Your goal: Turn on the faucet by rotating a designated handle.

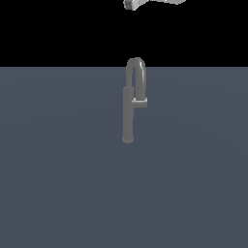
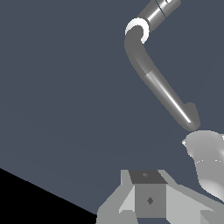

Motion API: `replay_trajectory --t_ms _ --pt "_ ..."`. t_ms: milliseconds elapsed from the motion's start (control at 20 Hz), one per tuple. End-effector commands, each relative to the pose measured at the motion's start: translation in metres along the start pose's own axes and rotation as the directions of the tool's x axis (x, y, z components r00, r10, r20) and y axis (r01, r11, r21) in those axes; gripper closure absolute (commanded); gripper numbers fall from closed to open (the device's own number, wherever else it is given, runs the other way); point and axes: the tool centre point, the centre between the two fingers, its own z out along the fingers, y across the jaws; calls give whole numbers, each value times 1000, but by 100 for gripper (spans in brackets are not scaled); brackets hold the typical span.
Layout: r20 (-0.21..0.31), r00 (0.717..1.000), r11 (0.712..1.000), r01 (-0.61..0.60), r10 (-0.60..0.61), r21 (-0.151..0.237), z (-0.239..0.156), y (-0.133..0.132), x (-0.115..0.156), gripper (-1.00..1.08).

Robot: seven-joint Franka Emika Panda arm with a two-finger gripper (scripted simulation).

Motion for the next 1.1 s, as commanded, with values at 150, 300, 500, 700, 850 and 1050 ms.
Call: replay_trajectory --t_ms 150,300,500,700,850,1050 --pt "101 992 993 -87 79 82 0 -2 37 108" --pt "162 980 982 -141 120 125 1 -2 58 108" --pt "249 953 959 -220 171 180 5 0 87 108" --pt "344 913 924 -307 218 229 12 4 118 108" --pt "414 877 891 -372 246 259 19 8 140 108" --pt "503 820 840 -458 274 289 31 14 167 108"
